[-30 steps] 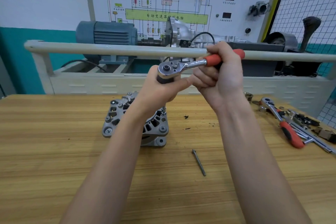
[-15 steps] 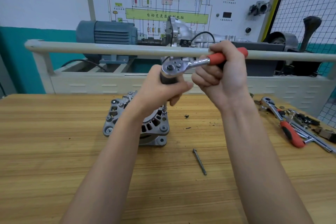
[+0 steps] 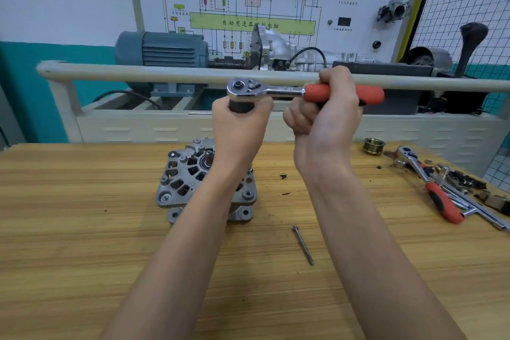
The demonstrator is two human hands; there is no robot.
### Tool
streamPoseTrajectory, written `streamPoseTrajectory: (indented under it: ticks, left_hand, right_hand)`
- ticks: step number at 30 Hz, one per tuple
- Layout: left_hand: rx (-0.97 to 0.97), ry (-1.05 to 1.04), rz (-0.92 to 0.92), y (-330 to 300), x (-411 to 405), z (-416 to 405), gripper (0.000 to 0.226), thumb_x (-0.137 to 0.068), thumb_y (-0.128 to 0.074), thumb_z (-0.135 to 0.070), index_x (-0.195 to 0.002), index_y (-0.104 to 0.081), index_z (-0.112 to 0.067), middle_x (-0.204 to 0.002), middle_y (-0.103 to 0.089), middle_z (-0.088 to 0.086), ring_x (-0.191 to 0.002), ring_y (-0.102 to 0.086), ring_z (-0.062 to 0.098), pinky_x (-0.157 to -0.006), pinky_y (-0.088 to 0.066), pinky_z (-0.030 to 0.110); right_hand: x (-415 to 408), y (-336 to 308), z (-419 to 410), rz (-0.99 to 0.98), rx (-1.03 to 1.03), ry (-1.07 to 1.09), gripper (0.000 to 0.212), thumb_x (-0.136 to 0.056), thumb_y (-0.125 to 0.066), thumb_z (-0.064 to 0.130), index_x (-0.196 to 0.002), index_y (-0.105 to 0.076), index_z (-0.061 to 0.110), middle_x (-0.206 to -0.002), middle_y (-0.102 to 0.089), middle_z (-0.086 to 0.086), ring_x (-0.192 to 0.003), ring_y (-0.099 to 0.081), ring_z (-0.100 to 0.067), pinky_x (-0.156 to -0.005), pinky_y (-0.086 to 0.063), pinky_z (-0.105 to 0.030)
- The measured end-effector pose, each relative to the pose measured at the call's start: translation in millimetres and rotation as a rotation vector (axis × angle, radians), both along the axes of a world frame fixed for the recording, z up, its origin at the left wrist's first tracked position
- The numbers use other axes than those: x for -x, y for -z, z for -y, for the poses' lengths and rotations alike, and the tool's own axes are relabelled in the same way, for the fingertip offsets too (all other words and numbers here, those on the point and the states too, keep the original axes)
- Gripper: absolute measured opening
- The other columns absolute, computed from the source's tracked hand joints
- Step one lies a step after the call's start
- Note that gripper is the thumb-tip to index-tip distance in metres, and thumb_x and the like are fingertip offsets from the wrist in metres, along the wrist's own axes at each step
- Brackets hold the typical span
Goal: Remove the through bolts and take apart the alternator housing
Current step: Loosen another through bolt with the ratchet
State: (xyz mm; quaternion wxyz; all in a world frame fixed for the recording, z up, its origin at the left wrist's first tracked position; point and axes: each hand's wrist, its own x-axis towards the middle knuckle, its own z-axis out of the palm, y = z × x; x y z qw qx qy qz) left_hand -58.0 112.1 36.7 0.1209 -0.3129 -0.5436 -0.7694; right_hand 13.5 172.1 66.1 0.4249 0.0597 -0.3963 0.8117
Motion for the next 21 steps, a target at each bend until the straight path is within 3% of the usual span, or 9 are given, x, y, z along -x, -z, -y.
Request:
streamPoseTrajectory:
  ticks: [4,6,10,16,19,21]
  left_hand:
    - [0.398,0.340,-0.270,-2.3,7.2,19.9,0.029,-0.075,-0.064,-0.009,-0.050,-0.050,-0.013,-0.046,-0.043,0.004,-0.040,-0.036,0.016,-0.044,-0.035,0.021]
    - [0.506,0.417,-0.335,-2.3,3.9,22.3,0.030,-0.077,-0.065,-0.010,-0.051,-0.050,-0.006,-0.044,-0.043,0.006,-0.038,-0.037,0.017,-0.046,-0.037,0.019]
    - [0.382,0.398,-0.233,-3.2,2.6,18.5,0.034,-0.076,-0.064,-0.011,-0.047,-0.047,-0.015,-0.041,-0.039,-0.002,-0.036,-0.031,0.012,-0.042,-0.029,0.019]
    - [0.015,-0.021,-0.014,-0.4,-4.7,-3.3,0.041,-0.082,-0.058,0.004,-0.052,-0.037,-0.014,-0.044,-0.031,-0.007,-0.044,-0.025,0.008,-0.044,-0.024,0.021]
    - [-0.038,-0.033,0.016,-0.4,-4.2,-4.3,0.040,-0.081,-0.055,0.006,-0.053,-0.036,-0.014,-0.047,-0.029,-0.002,-0.047,-0.024,0.011,-0.046,-0.022,0.024]
    - [0.058,0.022,-0.031,-2.1,1.2,3.2,0.038,-0.082,-0.057,0.006,-0.053,-0.039,-0.011,-0.049,-0.030,0.003,-0.047,-0.025,0.014,-0.048,-0.023,0.027]
  right_hand:
    - [-5.1,-9.5,-31.6,0.140,-0.116,-0.315,0.051,-0.093,-0.037,0.012,-0.044,-0.024,0.019,-0.033,-0.015,0.006,-0.030,-0.009,-0.008,-0.035,-0.011,-0.018]
    - [-6.7,-10.4,-39.6,0.156,-0.146,-0.402,0.050,-0.093,-0.035,0.012,-0.044,-0.024,0.017,-0.033,-0.015,0.006,-0.029,-0.008,-0.008,-0.035,-0.010,-0.017]
    - [-3.0,-7.2,-33.4,0.112,-0.074,-0.339,0.052,-0.093,-0.036,0.013,-0.043,-0.024,0.019,-0.033,-0.014,0.006,-0.030,-0.009,-0.009,-0.034,-0.011,-0.019]
    - [3.1,2.3,-1.9,-0.074,0.078,0.082,0.035,-0.090,-0.045,0.006,-0.062,-0.028,0.018,-0.040,-0.017,0.006,-0.036,-0.013,-0.012,-0.039,-0.018,-0.021]
    - [4.2,4.0,3.2,-0.079,0.043,0.066,0.036,-0.090,-0.044,0.005,-0.061,-0.028,0.018,-0.039,-0.018,0.006,-0.037,-0.013,-0.012,-0.040,-0.018,-0.021]
    - [3.3,1.0,-4.4,-0.010,0.012,-0.027,0.041,-0.091,-0.043,0.008,-0.056,-0.025,0.020,-0.037,-0.016,0.006,-0.036,-0.012,-0.012,-0.039,-0.017,-0.021]
